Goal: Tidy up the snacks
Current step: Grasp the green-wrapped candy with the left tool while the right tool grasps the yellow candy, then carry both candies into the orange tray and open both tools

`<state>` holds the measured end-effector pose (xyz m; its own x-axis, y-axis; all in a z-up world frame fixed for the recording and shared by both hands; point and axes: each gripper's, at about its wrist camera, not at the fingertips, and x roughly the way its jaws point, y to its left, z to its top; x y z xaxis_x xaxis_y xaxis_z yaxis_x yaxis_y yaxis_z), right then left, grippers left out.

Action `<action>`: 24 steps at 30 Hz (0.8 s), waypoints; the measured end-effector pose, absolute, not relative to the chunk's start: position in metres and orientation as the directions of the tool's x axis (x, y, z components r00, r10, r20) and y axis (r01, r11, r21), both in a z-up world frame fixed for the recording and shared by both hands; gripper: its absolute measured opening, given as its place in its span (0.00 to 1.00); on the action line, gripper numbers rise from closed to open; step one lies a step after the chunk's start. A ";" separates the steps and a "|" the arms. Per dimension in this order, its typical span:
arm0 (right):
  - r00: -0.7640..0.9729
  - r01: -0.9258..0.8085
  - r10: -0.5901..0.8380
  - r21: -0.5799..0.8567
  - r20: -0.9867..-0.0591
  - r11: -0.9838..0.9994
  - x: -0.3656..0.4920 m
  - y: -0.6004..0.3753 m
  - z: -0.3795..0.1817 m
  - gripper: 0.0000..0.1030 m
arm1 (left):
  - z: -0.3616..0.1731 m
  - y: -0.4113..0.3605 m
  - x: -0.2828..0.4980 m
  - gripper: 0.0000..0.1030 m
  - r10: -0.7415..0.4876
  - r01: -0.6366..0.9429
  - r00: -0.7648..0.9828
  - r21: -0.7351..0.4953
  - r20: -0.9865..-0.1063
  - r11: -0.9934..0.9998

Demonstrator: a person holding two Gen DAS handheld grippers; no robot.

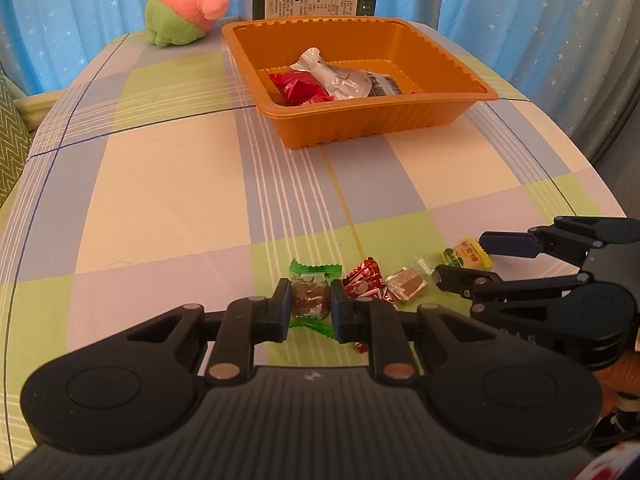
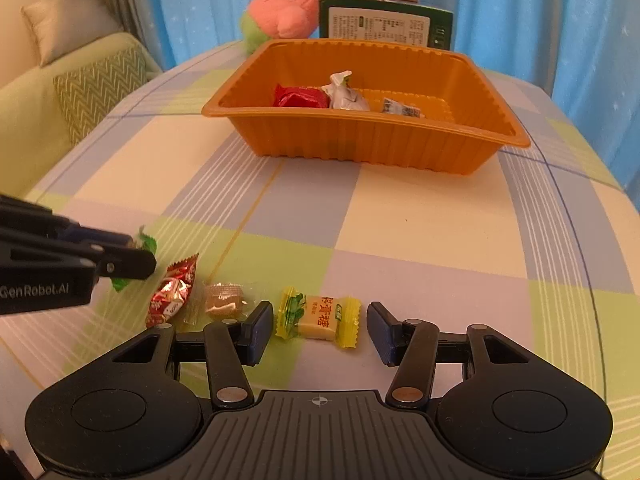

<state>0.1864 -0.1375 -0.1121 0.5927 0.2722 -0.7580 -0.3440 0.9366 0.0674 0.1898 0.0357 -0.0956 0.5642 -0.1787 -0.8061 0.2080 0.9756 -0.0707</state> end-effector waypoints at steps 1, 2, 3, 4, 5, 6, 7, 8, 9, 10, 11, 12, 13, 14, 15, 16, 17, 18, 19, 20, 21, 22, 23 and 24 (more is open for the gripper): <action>0.595 -0.341 0.269 0.065 -0.757 0.938 0.186 -0.137 -0.112 0.45 | -0.096 0.036 0.190 0.17 -0.179 0.207 0.565 -0.072 -0.806 0.976; 0.598 -0.340 0.267 0.063 -0.756 0.938 0.185 -0.137 -0.112 0.41 | -0.096 0.035 0.189 0.17 -0.179 0.206 0.565 -0.072 -0.806 0.976; 0.599 -0.341 0.265 0.059 -0.756 0.938 0.184 -0.136 -0.113 0.39 | -0.096 0.035 0.189 0.17 -0.180 0.207 0.564 -0.073 -0.806 0.976; 0.600 -0.344 0.269 0.061 -0.754 0.937 0.183 -0.135 -0.113 0.32 | -0.096 0.035 0.189 0.17 -0.181 0.208 0.563 -0.073 -0.807 0.975; 0.601 -0.347 0.270 0.059 -0.752 0.936 0.182 -0.134 -0.113 0.29 | -0.096 0.034 0.188 0.17 -0.181 0.209 0.562 -0.073 -0.807 0.975; 0.608 -0.349 0.263 0.046 -0.749 0.936 0.181 -0.133 -0.112 0.28 | -0.096 0.034 0.188 0.17 -0.181 0.209 0.563 -0.074 -0.807 0.975; 0.609 -0.353 0.260 0.038 -0.749 0.935 0.180 -0.132 -0.112 0.27 | -0.096 0.033 0.187 0.17 -0.182 0.209 0.562 -0.075 -0.806 0.975; 0.607 -0.353 0.261 0.040 -0.751 0.935 0.180 -0.132 -0.112 0.26 | -0.095 0.033 0.186 0.17 -0.184 0.208 0.562 -0.077 -0.806 0.975; 0.605 -0.349 0.263 0.047 -0.752 0.936 0.180 -0.133 -0.111 0.26 | -0.095 0.032 0.185 0.17 -0.184 0.209 0.563 -0.077 -0.806 0.975; 0.605 -0.344 0.263 0.051 -0.751 0.938 0.179 -0.134 -0.110 0.26 | -0.094 0.031 0.184 0.17 -0.185 0.209 0.563 -0.077 -0.805 0.975; 0.609 -0.339 0.259 0.049 -0.749 0.939 0.179 -0.135 -0.109 0.26 | -0.093 0.031 0.184 0.17 -0.185 0.210 0.564 -0.077 -0.805 0.975; 0.614 -0.334 0.255 0.047 -0.747 0.941 0.177 -0.137 -0.107 0.26 | -0.092 0.030 0.183 0.17 -0.187 0.211 0.565 -0.078 -0.804 0.974; 0.618 -0.329 0.253 0.047 -0.744 0.943 0.175 -0.138 -0.104 0.26 | -0.090 0.029 0.182 0.17 -0.187 0.211 0.566 -0.079 -0.803 0.974; 0.622 -0.324 0.252 0.049 -0.742 0.945 0.173 -0.140 -0.102 0.26 | -0.089 0.028 0.182 0.17 -0.188 0.211 0.568 -0.078 -0.801 0.974; 0.625 -0.319 0.251 0.051 -0.739 0.946 0.171 -0.142 -0.099 0.26 | -0.087 0.026 0.181 0.17 -0.188 0.211 0.570 -0.079 -0.800 0.974; 0.630 -0.314 0.248 0.051 -0.736 0.948 0.169 -0.144 -0.095 0.26 | -0.086 0.025 0.180 0.17 -0.189 0.210 0.572 -0.081 -0.798 0.974; 0.635 -0.309 0.245 0.049 -0.733 0.950 0.167 -0.146 -0.092 0.26 | -0.083 0.024 0.179 0.17 -0.192 0.210 0.574 -0.084 -0.796 0.974; 0.638 -0.304 0.243 0.051 -0.731 0.951 0.165 -0.148 -0.090 0.26 | -0.081 0.023 0.178 0.17 -0.194 0.209 0.575 -0.087 -0.795 0.974; 0.640 -0.298 0.244 0.057 -0.728 0.953 0.163 -0.150 -0.086 0.26 | -0.079 0.021 0.177 0.17 -0.196 0.209 0.577 -0.089 -0.793 0.974; 0.642 -0.294 0.245 0.062 -0.727 0.954 0.161 -0.152 -0.084 0.26 | -0.076 0.020 0.176 0.17 -0.200 0.210 0.579 -0.092 -0.790 0.973; 0.645 -0.291 0.244 0.063 -0.724 0.955 0.159 -0.154 -0.080 0.26 | -0.073 0.019 0.175 0.17 -0.203 0.210 0.581 -0.095 -0.788 0.973; 0.648 -0.289 0.243 0.062 -0.722 0.955 0.157 -0.155 -0.077 0.26 | -0.071 0.018 0.174 0.17 -0.206 0.208 0.583 -0.100 -0.786 0.973; 0.651 -0.287 0.243 0.064 -0.719 0.956 0.155 -0.156 -0.074 0.26 | -0.068 0.017 0.172 0.17 -0.209 0.206 0.585 -0.105 -0.784 0.973; 0.654 -0.285 0.244 0.066 -0.716 0.956 0.153 -0.158 -0.071 0.26 | -0.065 0.016 0.171 0.17 -0.210 0.204 0.587 -0.108 -0.782 0.973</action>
